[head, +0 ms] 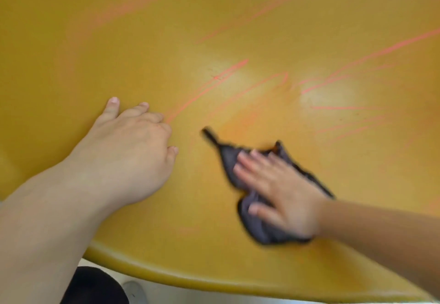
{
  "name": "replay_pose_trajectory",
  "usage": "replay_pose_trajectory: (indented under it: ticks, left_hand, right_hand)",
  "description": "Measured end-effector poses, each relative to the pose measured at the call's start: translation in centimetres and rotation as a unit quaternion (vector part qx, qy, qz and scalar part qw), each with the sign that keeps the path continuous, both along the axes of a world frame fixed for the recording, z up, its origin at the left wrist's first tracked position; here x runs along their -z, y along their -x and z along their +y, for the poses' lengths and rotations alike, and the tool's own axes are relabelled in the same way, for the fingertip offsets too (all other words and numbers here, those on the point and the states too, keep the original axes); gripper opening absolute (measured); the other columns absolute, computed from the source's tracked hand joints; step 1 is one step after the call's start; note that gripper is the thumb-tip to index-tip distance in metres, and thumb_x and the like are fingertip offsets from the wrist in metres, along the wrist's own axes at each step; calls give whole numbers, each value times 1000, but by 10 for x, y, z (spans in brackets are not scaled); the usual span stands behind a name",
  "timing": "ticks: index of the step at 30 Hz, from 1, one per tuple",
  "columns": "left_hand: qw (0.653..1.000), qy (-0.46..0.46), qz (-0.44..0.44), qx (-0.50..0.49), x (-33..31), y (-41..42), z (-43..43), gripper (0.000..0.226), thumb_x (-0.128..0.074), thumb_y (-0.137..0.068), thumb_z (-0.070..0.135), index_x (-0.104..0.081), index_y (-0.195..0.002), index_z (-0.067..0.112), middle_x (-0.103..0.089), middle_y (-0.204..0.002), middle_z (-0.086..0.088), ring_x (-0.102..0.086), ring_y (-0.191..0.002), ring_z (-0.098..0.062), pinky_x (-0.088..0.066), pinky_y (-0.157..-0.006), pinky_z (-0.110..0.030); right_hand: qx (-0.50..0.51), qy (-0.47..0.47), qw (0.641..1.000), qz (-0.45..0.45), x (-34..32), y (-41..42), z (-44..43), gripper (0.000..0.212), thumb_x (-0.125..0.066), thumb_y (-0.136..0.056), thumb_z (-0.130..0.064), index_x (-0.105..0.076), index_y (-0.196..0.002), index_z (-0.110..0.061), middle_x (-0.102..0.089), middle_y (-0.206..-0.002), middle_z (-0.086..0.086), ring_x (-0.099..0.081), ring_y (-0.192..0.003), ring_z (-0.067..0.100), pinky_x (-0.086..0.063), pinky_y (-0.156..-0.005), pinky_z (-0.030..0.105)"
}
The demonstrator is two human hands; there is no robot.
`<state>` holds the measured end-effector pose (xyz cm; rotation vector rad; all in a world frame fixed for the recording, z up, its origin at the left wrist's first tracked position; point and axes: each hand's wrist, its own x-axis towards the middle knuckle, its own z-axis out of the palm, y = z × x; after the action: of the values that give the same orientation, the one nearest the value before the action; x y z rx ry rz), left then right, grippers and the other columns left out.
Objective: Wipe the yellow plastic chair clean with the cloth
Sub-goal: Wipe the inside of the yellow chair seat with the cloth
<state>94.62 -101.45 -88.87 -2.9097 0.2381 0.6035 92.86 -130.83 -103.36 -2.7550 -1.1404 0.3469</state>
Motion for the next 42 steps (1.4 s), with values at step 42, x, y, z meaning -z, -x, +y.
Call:
replay_pose_trajectory:
  ticks: [42]
  left_hand:
    - [999, 32, -8, 3, 0, 3, 5, 55, -24, -102, 40, -37, -152, 23, -30, -162, 11, -12, -154, -14, 0, -124, -45]
  right_hand:
    - [20, 31, 998, -58, 6, -70, -6, 82, -21, -93, -81, -7, -161, -38, -1, -170, -3, -2, -158, 29, -11, -124, 59]
